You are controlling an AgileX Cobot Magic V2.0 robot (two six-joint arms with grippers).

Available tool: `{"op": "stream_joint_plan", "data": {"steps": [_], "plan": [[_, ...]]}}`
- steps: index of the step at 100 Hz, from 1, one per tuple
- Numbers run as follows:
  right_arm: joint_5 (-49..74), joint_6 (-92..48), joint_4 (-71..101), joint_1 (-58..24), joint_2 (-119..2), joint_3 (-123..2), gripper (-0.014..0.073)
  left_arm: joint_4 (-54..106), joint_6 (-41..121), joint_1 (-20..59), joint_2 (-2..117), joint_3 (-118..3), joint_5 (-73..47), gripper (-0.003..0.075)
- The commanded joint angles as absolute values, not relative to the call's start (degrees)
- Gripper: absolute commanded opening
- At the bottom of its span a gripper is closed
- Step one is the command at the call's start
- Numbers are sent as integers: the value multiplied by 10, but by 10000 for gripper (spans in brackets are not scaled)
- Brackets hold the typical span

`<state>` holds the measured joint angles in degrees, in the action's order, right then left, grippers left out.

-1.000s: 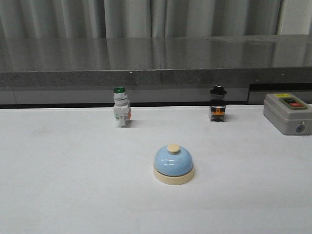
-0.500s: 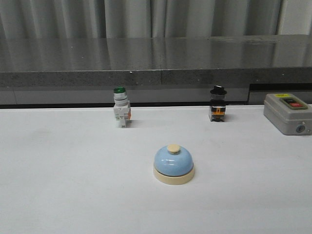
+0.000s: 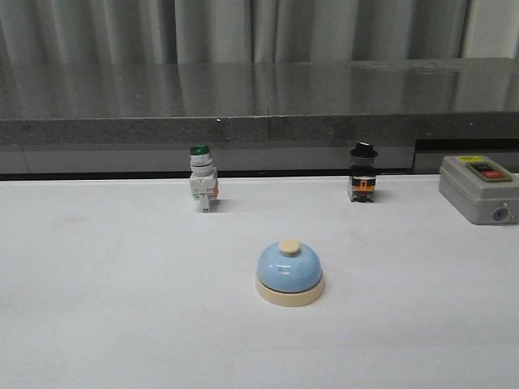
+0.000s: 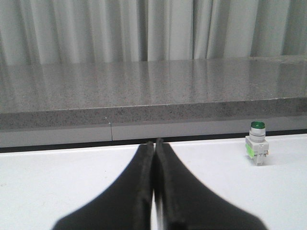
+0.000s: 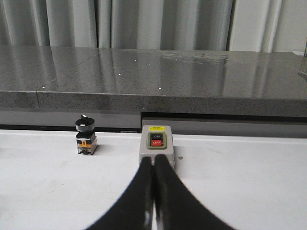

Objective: Place and press bell with both arms

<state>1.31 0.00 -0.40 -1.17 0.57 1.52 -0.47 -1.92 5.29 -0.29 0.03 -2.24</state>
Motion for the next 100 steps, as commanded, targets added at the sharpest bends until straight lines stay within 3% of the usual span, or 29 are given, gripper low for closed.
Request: {"op": "stream_joint_plan", "data": {"steps": [1, 100], "plan": [[-35, -4, -9, -8, 16, 7, -60, -7, -26, 53, -19, 12, 53, -20], [-35, -4, -9, -8, 16, 7, -60, -6, -26, 53, -19, 25, 81, -20]]}}
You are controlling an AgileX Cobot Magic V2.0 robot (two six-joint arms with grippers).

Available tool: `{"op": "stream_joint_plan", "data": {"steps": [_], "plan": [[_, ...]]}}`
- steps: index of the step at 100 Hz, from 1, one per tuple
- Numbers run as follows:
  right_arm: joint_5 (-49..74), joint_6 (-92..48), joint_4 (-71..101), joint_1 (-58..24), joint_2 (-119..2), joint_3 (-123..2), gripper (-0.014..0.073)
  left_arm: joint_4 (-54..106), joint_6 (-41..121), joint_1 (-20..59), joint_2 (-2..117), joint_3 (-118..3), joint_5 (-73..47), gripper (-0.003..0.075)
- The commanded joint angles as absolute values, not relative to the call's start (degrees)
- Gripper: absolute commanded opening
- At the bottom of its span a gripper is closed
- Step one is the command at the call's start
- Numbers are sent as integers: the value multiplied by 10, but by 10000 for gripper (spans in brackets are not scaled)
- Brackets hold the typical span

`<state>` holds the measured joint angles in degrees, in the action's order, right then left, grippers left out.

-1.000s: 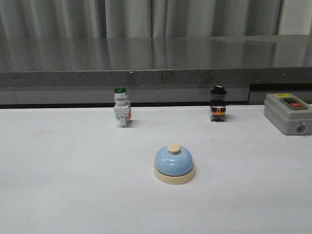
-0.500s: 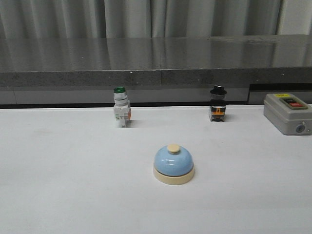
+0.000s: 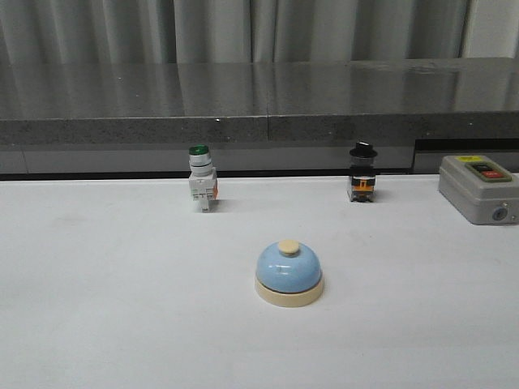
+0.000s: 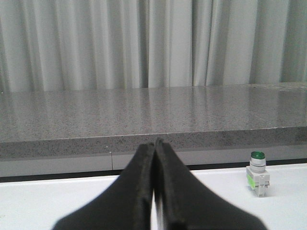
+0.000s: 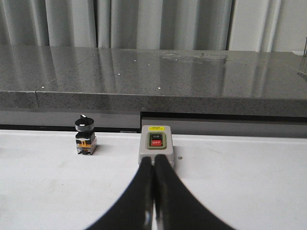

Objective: Place and press bell with both arms

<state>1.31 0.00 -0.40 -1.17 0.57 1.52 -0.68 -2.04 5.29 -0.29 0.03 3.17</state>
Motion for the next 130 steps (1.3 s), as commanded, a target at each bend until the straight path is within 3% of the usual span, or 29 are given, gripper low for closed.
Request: {"op": "stream_joint_plan", "data": {"steps": [1, 65, 87, 130], "plan": [[-35, -4, -9, -8, 16, 7, -60, -6, -26, 53, -19, 25, 81, -20], [-80, 8, -9, -8, 11, -20, -60, -6, -26, 53, -19, 25, 81, -20], [49, 10, -9, -8, -65, -147, -60, -6, -26, 53, -19, 25, 81, -20], [392, 10, -9, -8, -324, -453, -60, -6, -26, 53, -19, 25, 81, -20]]}}
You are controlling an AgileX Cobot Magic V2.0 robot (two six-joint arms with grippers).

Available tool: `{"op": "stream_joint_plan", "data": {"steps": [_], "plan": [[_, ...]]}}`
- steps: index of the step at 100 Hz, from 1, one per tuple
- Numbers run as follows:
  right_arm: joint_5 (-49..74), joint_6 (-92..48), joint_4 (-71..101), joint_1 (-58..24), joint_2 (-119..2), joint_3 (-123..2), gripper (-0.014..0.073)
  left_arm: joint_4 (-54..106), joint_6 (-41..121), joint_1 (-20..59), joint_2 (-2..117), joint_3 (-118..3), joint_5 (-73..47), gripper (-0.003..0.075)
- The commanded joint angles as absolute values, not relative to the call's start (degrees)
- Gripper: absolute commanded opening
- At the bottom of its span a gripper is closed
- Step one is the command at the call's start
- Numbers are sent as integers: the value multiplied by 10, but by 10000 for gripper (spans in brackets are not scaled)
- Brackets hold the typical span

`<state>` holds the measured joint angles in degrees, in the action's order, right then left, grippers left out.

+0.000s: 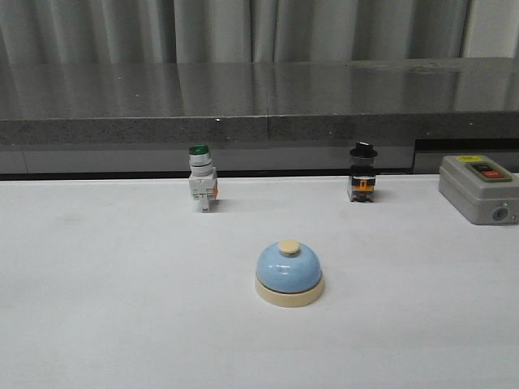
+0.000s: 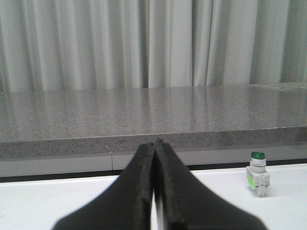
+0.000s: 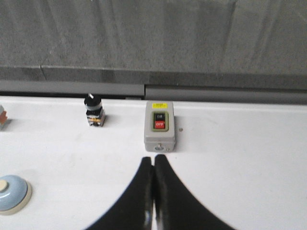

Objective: Place and press bell with both arms

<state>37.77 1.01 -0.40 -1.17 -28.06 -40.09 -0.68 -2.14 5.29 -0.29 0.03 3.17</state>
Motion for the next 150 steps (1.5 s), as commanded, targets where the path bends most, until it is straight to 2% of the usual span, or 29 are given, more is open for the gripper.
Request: {"op": "stream_joint_plan", "data": {"steps": [1, 13, 40, 65, 86, 117, 150], "plan": [[398, 10, -9, -8, -326, -459, -60, -6, -26, 53, -19, 25, 81, -20], [436, 10, -9, -8, -365, -481, -60, -6, -26, 53, -19, 25, 81, -20], [441, 10, 0, -8, -390, -481, -60, -6, -26, 53, -19, 25, 81, -20], [436, -42, 124, -22, -431, -485, -60, -6, -26, 53, -19, 25, 81, -20], [410, -122, 239, -92, -530, -485, -60, -6, -26, 53, -19, 25, 81, -20], [335, -123, 244, -230, -699, -518, -60, -6, -26, 53, -19, 25, 81, -20], [338, -123, 239, -282, -881, -642, -60, -6, -26, 53, -19, 25, 81, -20]]}}
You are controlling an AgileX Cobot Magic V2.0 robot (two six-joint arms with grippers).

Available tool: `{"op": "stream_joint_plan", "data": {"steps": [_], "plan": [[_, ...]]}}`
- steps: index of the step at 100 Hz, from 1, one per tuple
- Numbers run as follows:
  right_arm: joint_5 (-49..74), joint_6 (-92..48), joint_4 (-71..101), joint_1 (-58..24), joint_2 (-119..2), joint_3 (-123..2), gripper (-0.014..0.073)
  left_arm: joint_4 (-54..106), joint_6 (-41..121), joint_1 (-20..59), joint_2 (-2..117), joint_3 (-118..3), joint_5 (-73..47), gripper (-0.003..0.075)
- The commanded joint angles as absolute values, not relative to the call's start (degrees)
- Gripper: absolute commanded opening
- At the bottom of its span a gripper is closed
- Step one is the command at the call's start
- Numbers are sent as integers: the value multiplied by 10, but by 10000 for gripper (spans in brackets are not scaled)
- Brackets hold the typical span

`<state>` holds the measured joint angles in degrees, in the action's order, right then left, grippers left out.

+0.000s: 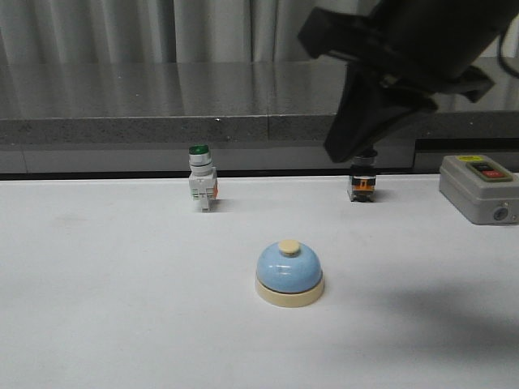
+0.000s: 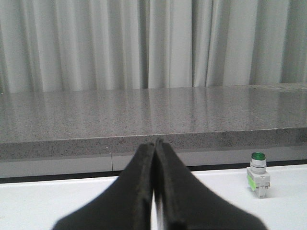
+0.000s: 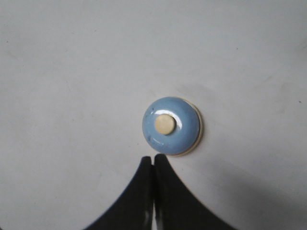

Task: Place and press bell with both arms
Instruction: 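Move the closed right gripper over the bell's top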

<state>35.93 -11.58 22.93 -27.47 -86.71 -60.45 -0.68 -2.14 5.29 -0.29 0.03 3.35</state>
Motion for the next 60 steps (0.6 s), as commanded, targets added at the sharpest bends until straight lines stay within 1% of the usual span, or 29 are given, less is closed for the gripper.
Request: {"op": "stream_joint_plan", "data": {"steps": [1, 30, 60], "plan": [[339, -123, 239, -283, -884, -647, -60, -6, -26, 53, -19, 25, 81, -20], [362, -123, 227, -297, -983, -716, -60, -6, -26, 53, -19, 25, 81, -20], [367, -123, 193, -297, -999, -723, -60, -6, -26, 53, -19, 25, 81, -20]]}}
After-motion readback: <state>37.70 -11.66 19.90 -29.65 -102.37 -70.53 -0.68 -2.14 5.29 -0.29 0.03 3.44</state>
